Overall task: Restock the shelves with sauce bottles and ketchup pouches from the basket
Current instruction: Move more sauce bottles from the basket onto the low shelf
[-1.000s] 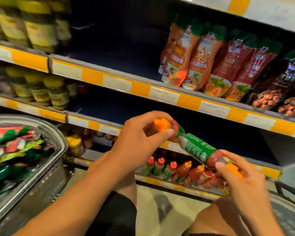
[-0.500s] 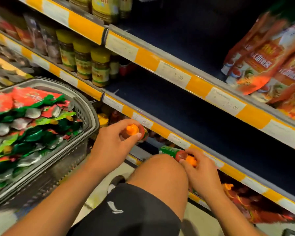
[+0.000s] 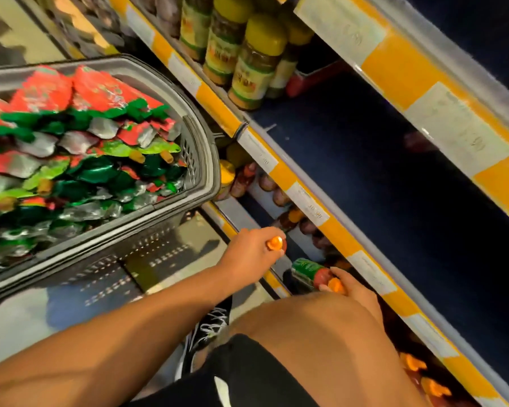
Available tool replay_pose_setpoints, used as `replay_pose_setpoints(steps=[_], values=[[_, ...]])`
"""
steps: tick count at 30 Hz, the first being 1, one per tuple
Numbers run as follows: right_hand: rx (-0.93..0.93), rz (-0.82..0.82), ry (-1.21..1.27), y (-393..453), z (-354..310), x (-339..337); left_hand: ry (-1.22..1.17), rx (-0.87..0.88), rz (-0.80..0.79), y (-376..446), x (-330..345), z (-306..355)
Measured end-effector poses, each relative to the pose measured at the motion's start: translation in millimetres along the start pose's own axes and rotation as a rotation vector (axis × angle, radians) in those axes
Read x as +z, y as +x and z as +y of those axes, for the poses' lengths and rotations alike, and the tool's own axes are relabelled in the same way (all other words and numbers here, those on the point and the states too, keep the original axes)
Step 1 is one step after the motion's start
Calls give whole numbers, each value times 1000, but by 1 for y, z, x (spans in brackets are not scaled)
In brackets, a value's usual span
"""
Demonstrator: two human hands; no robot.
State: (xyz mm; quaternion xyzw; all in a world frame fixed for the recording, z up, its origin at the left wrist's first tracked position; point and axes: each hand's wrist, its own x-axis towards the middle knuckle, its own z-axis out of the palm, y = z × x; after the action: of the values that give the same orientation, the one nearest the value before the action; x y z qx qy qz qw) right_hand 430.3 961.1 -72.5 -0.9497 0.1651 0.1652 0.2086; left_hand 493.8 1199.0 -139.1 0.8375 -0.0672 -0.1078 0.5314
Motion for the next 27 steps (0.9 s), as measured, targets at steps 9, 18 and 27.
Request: replay_pose_setpoints(steps=[9,18,27], values=[[65,65,-208,48,-8,34,52,-3,-95,46,33,-12],[223,168,-404,68,-4,45,243,18,-247,81,57,-10],[147,140,-378,86,-10,49,488,128,-306,106,70,-5]])
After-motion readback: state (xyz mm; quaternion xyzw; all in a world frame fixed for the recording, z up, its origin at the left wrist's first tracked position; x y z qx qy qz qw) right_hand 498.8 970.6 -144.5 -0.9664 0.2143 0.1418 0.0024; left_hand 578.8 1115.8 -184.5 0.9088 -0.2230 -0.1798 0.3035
